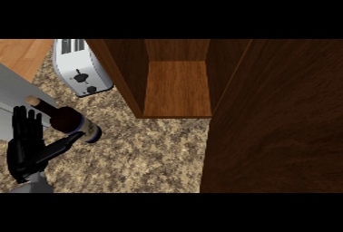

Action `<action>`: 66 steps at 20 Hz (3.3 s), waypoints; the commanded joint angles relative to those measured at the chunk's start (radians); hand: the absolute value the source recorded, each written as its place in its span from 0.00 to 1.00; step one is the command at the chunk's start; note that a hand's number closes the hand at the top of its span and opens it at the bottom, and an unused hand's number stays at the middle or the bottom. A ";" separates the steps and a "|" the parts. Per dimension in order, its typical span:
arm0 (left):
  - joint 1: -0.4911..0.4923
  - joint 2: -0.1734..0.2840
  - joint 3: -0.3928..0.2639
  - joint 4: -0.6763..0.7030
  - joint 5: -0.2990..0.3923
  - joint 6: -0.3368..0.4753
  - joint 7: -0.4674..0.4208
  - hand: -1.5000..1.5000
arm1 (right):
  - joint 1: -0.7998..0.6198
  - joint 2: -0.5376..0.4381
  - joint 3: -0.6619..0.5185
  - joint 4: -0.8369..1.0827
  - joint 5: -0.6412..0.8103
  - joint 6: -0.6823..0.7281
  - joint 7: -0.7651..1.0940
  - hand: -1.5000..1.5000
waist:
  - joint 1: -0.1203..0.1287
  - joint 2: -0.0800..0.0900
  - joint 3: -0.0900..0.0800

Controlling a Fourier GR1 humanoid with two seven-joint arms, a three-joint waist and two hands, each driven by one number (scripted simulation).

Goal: Pick up the wine, place it into the cabinet and close the cabinet

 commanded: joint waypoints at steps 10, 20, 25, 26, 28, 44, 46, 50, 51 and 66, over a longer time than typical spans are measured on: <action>-0.071 0.004 0.031 0.393 0.047 -0.137 -0.282 0.00 | 0.099 -0.020 -0.074 -0.064 -0.108 0.079 -0.062 0.00 | 0.000 0.000 0.001; -0.185 0.048 0.087 0.712 0.126 -0.309 -0.424 0.00 | 0.044 0.032 0.016 -0.062 0.003 0.028 -0.022 0.00 | -0.002 0.001 0.000; -0.233 0.084 0.084 0.767 0.143 -0.349 -0.454 0.00 | -0.043 0.018 0.012 -0.065 0.005 -0.005 0.074 0.00 | 0.002 0.000 0.000; -0.289 0.096 0.110 0.905 0.129 -0.366 -0.531 0.00 | 0.067 0.007 -0.017 -0.128 -0.046 0.039 0.015 0.00 | -0.011 0.002 -0.001; -0.269 0.086 0.096 0.935 0.115 -0.392 -0.606 0.00 | 0.038 0.011 -0.038 -0.035 -0.066 0.066 -0.054 0.00 | -0.005 0.003 0.000; -0.439 0.046 0.101 1.010 0.157 -0.280 -0.641 1.00 | -0.075 0.023 -0.029 -0.033 -0.031 0.008 0.095 0.00 | -0.001 0.001 0.000; -0.451 0.096 0.119 1.085 0.159 -0.337 -0.666 1.00 | 0.023 0.016 -0.027 -0.105 -0.069 0.040 0.077 0.00 | -0.012 0.004 -0.001; -0.491 0.123 0.111 1.073 0.173 -0.382 -0.579 1.00 | -0.035 -0.008 -0.072 -0.082 -0.095 0.048 0.100 0.00 | -0.008 0.002 0.000; -0.486 0.060 0.095 1.058 0.162 -0.331 -0.633 1.00 | 0.079 0.011 -0.033 -0.096 -0.079 0.081 0.028 0.00 | -0.009 0.001 0.000; -0.256 -0.028 -0.068 0.802 0.130 -0.534 -0.519 1.00 | 0.059 0.015 -0.058 -0.015 -0.055 0.098 -0.028 0.00 | 0.009 -0.003 0.002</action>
